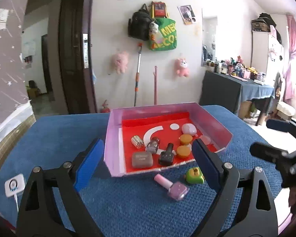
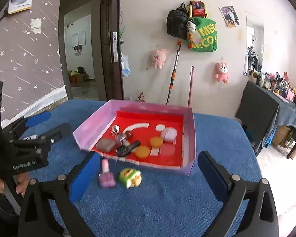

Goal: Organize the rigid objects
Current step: 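Open the left tool on the gold roller while the right withdraws from the box, then move the left tool toward the pink nail polish while the right approaches the green figurine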

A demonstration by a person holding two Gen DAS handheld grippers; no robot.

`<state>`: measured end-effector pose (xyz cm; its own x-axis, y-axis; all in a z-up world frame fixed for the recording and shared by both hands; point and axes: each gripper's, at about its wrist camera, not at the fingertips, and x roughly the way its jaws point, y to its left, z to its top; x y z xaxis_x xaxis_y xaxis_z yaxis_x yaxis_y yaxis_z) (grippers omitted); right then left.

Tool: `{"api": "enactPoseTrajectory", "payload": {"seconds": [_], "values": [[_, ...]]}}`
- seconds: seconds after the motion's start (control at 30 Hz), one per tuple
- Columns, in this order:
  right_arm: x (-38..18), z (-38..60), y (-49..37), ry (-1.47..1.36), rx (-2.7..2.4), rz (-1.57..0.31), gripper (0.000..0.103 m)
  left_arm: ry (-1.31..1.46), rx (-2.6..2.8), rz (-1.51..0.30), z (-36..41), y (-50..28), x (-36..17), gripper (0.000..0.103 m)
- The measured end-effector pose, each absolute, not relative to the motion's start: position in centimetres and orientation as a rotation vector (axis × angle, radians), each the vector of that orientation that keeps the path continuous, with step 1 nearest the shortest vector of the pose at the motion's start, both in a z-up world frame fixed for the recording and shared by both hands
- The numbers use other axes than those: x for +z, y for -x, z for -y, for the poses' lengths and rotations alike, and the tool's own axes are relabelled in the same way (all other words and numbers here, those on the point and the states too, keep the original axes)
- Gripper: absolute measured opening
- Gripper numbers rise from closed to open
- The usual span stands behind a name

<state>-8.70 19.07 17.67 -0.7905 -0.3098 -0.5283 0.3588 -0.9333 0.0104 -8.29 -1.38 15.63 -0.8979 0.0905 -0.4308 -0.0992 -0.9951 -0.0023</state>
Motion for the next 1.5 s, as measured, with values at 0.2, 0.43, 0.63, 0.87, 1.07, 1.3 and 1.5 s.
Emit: {"api": "enactPoseTrajectory", "payload": {"seconds": [0.2,0.43,0.63,0.87,1.07,1.3,1.5], "values": [[14.4,-19.0,6.5,-0.771,-2.704,-0.147,0.103,0.707,2.954,-0.028,0.2,5.8,13.2,0.091],[9.8,-19.3,7.0,-0.903,-2.687,-0.127,0.103,0.902,2.909,0.004,-0.1,6.0,8.9,0.091],[7.6,-20.0,7.7,-0.98,-2.674,-0.086,0.103,0.992,2.876,0.04,-0.1,6.7,7.0,0.091],[6.5,-20.2,8.5,-1.024,-2.665,-0.078,0.103,1.051,2.854,0.056,-0.2,7.7,5.8,0.091],[6.2,-20.1,9.1,-1.047,-2.658,-0.084,0.103,1.119,2.822,0.081,-0.1,8.7,5.3,0.091],[8.3,-19.9,10.2,-1.044,-2.636,-0.13,0.103,1.173,2.783,0.126,0.0,10.3,6.1,0.091],[9.2,-19.9,11.3,-1.053,-2.617,-0.114,0.103,1.233,2.73,0.12,-0.4,12.0,6.0,0.091]]}}
